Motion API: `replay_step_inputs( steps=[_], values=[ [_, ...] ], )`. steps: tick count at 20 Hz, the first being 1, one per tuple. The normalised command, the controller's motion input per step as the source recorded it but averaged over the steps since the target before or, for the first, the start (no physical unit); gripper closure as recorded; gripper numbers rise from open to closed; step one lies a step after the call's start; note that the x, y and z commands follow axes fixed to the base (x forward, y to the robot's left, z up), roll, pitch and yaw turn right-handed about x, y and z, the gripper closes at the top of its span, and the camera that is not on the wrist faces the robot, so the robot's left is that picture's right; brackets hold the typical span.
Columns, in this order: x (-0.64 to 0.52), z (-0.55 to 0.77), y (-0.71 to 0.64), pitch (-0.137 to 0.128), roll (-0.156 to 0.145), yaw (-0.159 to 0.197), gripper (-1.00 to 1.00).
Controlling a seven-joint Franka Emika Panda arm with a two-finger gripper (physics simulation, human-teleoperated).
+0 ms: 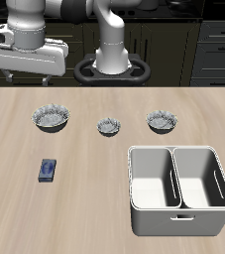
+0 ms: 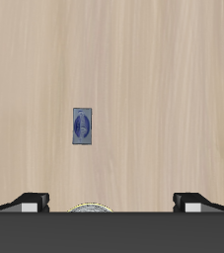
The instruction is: Place the cream cheese in the smallest bowl
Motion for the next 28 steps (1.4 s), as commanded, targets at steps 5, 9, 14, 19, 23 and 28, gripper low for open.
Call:
replay_step_inputs(
  steps=[5,9,14,19,23,28],
  values=[
    [0.21,-0.03,0.21,0.006,0.080,0.003,-1.00],
    [0.21,0.04,0.19,-0.020,0.031,-0.011,-1.00],
    [0.26,0.02,0.00,-0.003,0.021,-0.013,-1.00],
    [0.10,-0.08,-0.06,-0.007,-0.010,-0.021,-1.00],
    [0.03,-0.19,-0.10,0.014,-0.003,-0.026,-1.00],
    [-0.03,-0.28,0.12,0.015,0.022,-0.014,-1.00]
  ],
)
